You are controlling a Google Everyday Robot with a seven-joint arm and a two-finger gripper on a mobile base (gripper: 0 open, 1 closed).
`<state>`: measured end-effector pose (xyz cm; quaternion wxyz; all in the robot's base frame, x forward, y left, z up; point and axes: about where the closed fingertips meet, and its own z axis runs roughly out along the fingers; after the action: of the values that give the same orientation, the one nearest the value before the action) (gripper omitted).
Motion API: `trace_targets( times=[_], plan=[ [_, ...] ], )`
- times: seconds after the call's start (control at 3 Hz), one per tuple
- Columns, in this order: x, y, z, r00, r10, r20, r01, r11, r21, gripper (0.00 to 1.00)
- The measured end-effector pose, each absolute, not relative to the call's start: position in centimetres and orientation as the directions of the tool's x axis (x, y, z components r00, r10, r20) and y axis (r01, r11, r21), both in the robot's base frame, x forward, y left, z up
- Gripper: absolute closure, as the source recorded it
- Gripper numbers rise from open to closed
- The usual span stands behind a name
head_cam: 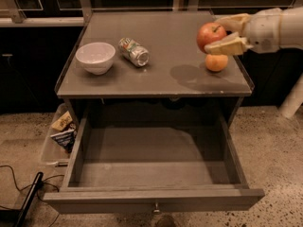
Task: Place apple into top drawer
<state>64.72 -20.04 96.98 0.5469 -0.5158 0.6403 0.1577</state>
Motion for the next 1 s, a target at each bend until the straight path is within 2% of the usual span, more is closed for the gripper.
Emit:
trace_targets(
  times=[0.33, 0.67, 1.0],
  plan=[
    [58.7, -21.1, 97.0, 0.144, -0.508, -0.849, -0.81, 0.432, -0.397, 1.0],
    [53.7, -20.5, 92.9, 0.094, -0.534, -0.84, -0.837, 0.415, -0.357, 1.0],
    [50.9, -18.4, 86.8, 0.007, -0.537, -0.844, -0.883, 0.393, -0.258, 1.0]
  ],
)
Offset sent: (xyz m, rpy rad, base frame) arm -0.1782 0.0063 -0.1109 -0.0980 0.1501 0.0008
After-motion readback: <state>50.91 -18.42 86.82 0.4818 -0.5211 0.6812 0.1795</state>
